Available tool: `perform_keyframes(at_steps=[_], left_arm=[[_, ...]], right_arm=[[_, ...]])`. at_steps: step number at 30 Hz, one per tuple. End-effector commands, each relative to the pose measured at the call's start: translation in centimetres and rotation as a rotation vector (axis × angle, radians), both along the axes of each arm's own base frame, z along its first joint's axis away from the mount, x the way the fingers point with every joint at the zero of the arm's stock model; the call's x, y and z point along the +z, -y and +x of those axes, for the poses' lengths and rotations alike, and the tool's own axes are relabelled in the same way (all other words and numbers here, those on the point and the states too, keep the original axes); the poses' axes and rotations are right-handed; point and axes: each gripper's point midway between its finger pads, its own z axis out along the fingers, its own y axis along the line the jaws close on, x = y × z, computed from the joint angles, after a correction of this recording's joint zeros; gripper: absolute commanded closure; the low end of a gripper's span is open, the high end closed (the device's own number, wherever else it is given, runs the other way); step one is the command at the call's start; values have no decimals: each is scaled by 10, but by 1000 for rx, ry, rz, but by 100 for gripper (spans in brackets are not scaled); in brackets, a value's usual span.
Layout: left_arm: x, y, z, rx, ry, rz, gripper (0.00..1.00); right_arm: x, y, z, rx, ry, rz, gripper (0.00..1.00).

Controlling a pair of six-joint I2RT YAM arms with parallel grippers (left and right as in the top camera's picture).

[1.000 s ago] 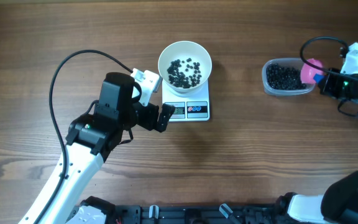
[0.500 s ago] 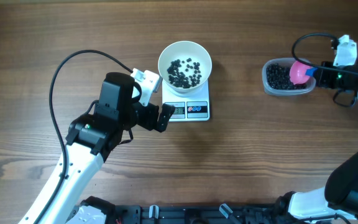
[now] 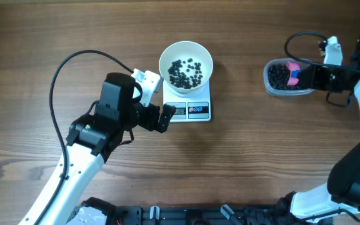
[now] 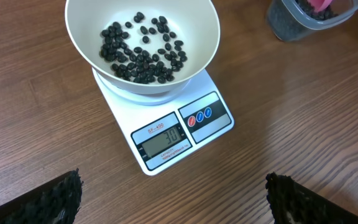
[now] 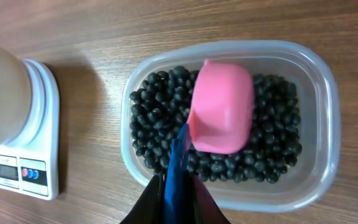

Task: Scoop item into bowl and weigh 150g on scale
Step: 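Lower the scoop into the black beans and drag to fill it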

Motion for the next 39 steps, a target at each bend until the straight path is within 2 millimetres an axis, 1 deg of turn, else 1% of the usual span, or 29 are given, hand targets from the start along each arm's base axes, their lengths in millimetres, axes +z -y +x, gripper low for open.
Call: perform_keyframes(at_steps=[1,4,10,14,16,18,21,22,26,31,39], left_arm=[[4,1,2,-13,21,11,0],[4,1,2,-13,21,11,0],[4,1,2,-13,20,11,0],[4,1,2,-13,21,11,0],[4,1,2,-13,20,11,0],[4,1,2,-13,20,11,0],[4,1,2,-13,21,11,0],[4,1,2,-13,20,11,0],[4,1,2,-13,21,11,0],[4,1,2,-13,21,11,0],[4,1,2,-13,21,11,0]], right_arm=[[-2,-4,-5,0,1,137,96],[-2,3,-11,-20,-13,154,96],[-3,2,-13,-42,-33,171,96],[-11,2,-11,-67,-57,199,96],[-20,0,-12,-78,-93,224,96],[-21,-1,-10,-79,-92,248,96],[-3,-10,-5,-56,-21,378,96],[0,-9,-5,-58,-12,395,96],[-5,0,-7,-82,-23,367,96],[-5,-2,-11,-86,-46,378,96],[-3,-2,-7,-102,-36,397,96]])
